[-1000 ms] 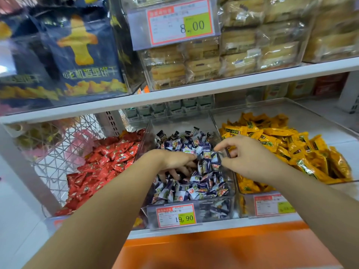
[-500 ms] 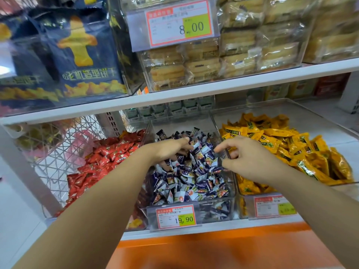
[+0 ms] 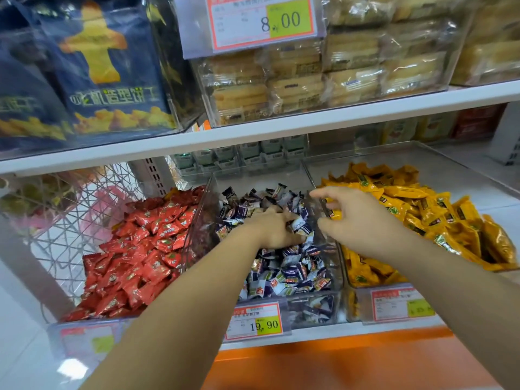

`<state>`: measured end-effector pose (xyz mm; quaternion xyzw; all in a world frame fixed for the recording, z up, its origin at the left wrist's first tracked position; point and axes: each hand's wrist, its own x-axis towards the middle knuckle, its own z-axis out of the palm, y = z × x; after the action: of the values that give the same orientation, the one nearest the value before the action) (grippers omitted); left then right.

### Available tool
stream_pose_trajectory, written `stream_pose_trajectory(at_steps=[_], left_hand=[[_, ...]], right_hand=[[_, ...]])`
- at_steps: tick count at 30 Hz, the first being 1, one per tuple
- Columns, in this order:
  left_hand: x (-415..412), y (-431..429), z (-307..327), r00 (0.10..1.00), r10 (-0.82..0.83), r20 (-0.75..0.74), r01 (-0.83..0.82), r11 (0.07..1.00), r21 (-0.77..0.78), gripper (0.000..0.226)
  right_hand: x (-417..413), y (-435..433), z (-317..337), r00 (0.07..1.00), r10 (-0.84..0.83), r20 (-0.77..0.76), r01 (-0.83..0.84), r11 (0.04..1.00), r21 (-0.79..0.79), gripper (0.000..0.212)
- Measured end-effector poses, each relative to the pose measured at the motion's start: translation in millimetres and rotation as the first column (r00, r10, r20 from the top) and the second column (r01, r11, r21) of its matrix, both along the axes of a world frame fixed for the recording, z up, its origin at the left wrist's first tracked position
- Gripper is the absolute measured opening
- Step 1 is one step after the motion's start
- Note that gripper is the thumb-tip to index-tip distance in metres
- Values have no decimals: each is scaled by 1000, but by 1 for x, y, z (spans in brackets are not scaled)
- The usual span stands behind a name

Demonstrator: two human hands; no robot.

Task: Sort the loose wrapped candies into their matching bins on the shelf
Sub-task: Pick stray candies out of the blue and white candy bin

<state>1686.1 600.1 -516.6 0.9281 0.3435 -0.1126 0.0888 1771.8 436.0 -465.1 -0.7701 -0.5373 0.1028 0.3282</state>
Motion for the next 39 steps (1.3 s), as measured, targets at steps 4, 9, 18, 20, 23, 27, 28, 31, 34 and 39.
stream_pose_trajectory(at_steps=[4,9,18,20,23,27,28,31,34,39], left_hand=[[-9,-14,9,989,-100,-109,93,994,-61,69],[-43,-35,17,937,-227,-266,211,973,-89,49],[-68,-38,54,939,-249,-238,147,914,-378,44],[-62,-29,64,974,-210,-86,156,895,-418,40],[-33,-13,61,972,-43,233,106,959,-263,35],[18,9,29,942,-5,336,37,995,-90,42],[27,14,19,954,0,299,28,995,-92,45],[42,25,3,989,-13,150,23,998,-65,54],[43,26,1,999,-20,40,25,991,-133,52],[24,5,2,984,-132,-122,112,981,-159,45]], right_hand=[[12,20,7,995,20,-96,-24,999,-43,51],[30,35,15,987,41,-153,-58,992,-110,49],[36,25,6,973,134,-187,-147,987,-58,38],[37,26,5,972,139,-189,-151,987,-52,36],[40,28,4,968,147,-205,-159,986,-43,36],[44,28,-1,966,138,-219,-149,988,-35,33],[45,28,-2,964,144,-226,-155,987,-32,33],[47,29,-3,957,165,-236,-176,984,-22,33],[48,29,-3,956,169,-239,-179,984,-22,33],[48,28,-5,951,167,-260,-176,984,-11,35]])
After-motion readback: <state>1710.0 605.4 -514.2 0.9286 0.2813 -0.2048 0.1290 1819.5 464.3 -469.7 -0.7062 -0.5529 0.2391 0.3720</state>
